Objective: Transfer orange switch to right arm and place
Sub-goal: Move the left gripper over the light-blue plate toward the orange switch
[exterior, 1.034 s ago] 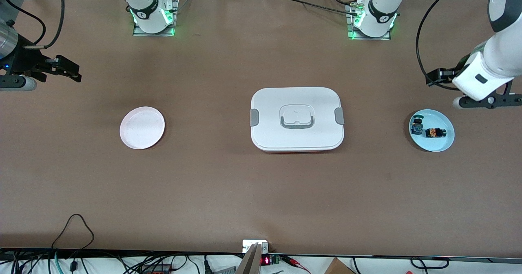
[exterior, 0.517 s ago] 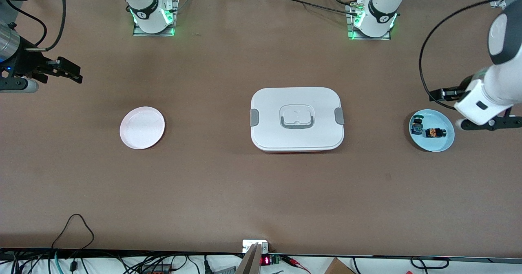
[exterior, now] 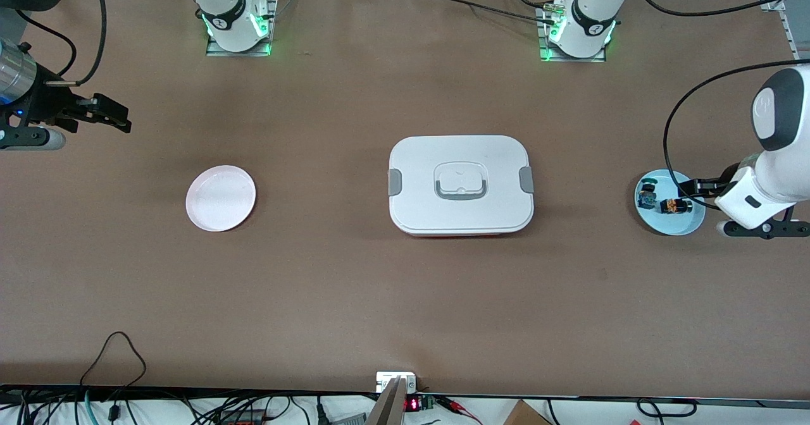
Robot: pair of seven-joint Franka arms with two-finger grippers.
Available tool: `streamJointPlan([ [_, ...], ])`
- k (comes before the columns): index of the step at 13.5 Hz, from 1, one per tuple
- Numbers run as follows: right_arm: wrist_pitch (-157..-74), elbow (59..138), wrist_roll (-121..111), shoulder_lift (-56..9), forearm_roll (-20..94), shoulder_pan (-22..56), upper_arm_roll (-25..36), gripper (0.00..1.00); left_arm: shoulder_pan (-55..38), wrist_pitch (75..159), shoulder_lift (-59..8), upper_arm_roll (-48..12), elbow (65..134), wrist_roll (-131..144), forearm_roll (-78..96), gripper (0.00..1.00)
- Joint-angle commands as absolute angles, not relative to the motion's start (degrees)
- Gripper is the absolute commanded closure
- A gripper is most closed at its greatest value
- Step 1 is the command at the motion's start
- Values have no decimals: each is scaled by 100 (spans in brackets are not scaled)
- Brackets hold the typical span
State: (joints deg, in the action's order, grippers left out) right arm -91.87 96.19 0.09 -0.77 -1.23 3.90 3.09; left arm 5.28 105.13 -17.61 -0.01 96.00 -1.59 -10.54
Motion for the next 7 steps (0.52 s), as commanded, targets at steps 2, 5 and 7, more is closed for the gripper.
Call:
streamJointPlan([
  [2,-9176,9545,9,-123,-105,360,290,0,1001,12457,-1301,-97,11255,-307,-1195,0],
  [5,-9150,9545,9,-132,-105,360,290,0,1344,13584,-1371,-88,11908,-500,-1195,0],
  [7,-9176,9545,9,-123,-105,352,299,0,1669,14323,-1581,-105,12111,-789,-1195,0],
])
